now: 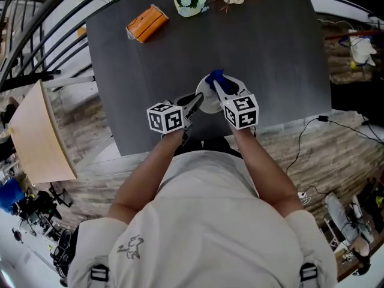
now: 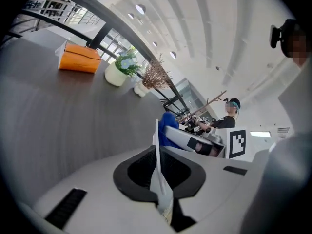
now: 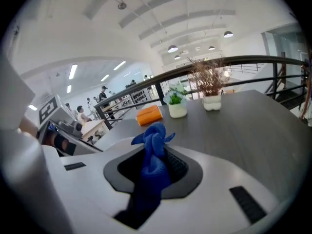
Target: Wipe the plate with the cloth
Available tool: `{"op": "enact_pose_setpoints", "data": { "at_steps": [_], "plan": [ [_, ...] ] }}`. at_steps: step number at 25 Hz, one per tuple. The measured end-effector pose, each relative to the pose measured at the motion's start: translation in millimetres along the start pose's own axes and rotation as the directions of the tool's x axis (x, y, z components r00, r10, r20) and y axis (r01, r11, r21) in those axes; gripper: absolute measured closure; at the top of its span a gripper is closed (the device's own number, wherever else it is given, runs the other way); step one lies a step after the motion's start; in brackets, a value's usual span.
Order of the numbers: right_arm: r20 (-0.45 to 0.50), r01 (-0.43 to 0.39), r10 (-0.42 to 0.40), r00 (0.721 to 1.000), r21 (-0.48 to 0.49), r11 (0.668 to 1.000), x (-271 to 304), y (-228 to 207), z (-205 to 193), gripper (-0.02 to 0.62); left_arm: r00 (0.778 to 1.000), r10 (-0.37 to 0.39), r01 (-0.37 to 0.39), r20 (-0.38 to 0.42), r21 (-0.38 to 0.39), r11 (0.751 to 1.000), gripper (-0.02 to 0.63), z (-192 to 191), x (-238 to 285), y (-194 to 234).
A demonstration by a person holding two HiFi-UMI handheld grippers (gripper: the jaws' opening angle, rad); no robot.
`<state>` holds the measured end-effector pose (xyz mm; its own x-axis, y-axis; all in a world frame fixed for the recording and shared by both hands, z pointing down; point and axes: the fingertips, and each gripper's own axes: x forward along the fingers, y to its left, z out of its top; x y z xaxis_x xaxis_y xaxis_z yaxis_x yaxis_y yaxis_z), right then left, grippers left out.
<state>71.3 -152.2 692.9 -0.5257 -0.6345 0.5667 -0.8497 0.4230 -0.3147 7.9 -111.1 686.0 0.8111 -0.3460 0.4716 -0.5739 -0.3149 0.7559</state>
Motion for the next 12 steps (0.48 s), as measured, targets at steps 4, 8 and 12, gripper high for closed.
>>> {"op": "enact_pose_setpoints", "data": {
  "at_steps": [4, 8, 12],
  "plan": [
    [0.07, -0.146, 0.152, 0.986, -0.083, 0.986, -19, 51, 39, 0.523, 0.994, -0.018, 0.023, 0.107, -0.045, 0.999, 0.584, 27, -19, -24],
    [0.071, -0.262, 0.271, 0.96, -0.113, 0.958, -41, 86, 53, 0.523, 0.968, -0.002, 0.022, 0.252, -0.076, 0.997, 0.586, 61, -48, -45],
    [-0.014, -0.301, 0.304, 0.953, -0.186, 0.935, -45, 94, 48, 0.523, 0.917, 0.015, 0.015, 0.398, -0.071, 0.997, 0.58, 106, -80, -51]
  ]
}}
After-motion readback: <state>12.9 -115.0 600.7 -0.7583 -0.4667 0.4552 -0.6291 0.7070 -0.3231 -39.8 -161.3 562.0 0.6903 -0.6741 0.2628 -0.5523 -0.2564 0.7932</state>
